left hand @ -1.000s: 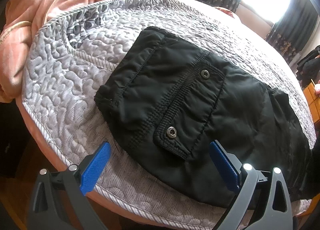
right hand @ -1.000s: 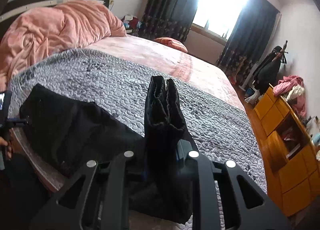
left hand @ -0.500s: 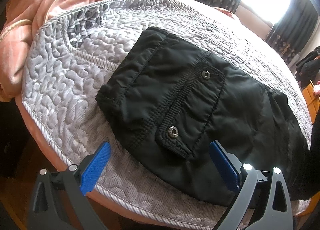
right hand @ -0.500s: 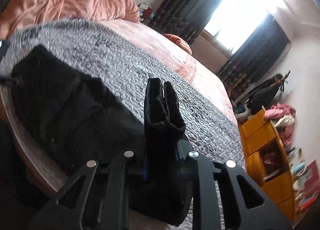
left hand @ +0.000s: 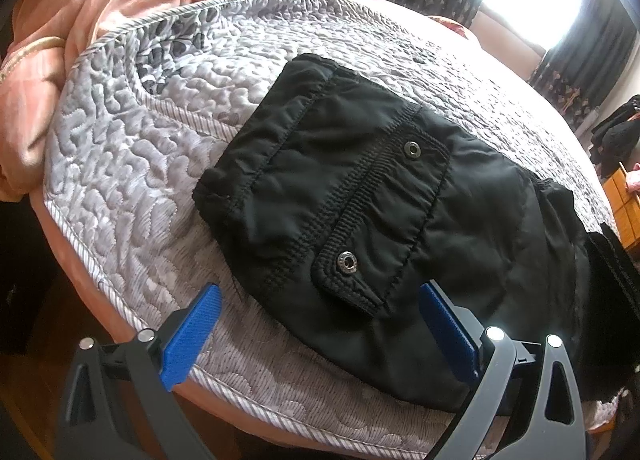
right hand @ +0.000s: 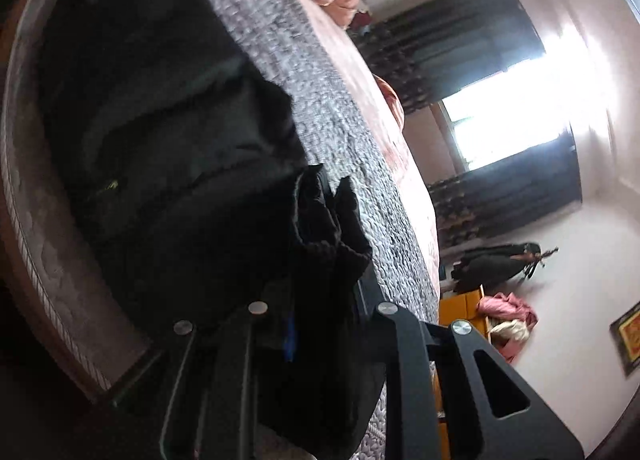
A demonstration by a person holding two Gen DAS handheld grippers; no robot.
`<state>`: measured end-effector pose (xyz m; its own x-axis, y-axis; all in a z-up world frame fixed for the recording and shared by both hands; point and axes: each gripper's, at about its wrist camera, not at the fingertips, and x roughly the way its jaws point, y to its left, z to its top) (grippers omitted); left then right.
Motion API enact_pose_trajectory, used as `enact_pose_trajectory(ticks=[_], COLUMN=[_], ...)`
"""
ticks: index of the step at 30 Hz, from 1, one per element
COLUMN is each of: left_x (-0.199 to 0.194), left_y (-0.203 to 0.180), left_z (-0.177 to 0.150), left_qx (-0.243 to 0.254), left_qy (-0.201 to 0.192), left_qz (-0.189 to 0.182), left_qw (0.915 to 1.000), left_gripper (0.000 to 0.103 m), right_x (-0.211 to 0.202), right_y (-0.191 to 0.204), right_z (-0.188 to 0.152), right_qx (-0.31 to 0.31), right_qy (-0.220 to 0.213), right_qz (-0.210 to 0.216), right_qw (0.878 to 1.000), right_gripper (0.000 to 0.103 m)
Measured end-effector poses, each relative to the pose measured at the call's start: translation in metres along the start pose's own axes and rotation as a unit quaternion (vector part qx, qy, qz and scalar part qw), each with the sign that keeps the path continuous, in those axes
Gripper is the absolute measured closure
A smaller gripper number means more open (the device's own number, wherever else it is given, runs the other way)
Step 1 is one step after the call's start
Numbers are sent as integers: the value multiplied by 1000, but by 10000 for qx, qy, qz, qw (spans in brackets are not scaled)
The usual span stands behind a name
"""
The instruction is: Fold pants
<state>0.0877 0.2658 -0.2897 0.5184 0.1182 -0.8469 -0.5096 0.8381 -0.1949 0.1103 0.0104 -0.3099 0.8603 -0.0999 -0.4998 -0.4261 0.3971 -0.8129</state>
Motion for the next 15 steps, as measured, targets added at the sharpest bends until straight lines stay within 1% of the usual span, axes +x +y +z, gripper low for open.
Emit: enact_pose_trajectory(ticks=[4,6,7,8,9,10,11,12,14,15], left_x=[0,0,0,0,1,1,1,1,2,2], left_y=[1,1,1,1,1,1,2,2,3,3], left_z=[0,0,0,0,0,0,0,0,0,0], left_qx=[-7,-8,-12,-19,-25,-31,-41,-51,-64,-72], left_qy=[10,9,12,17,25,32,41,46,51,55], left_qz=[-6,-5,-5,-9,-15,-19,-25,-31,-44,-55], left_qw=[10000,10000,10000,10000,10000,10000,10000,10000,10000,9999], left_gripper=[4,4,4,4,4,4,4,4,4,4], right_x=[8,12,15,16,15,12,7,0,-18,-25], right_y=[27,39,45,51,54,55,53,50,30,19], right_z=[0,-2,-4,-6,-8,-8,-9,-10,-12,-13], right_qx=[-402,-591,-668,-744,-779,-800,-806,-752,-412,-178], right_qy=[5,-5,-9,-29,-50,-102,-175,-243,-379,-419], right_qz=[-16,-8,68,168,274,347,375,451,958,1187], right_qw=[9992,9983,9977,9971,9966,9961,9959,9958,9938,9919], right_gripper=[84,80,77,69,56,52,42,36,24,24])
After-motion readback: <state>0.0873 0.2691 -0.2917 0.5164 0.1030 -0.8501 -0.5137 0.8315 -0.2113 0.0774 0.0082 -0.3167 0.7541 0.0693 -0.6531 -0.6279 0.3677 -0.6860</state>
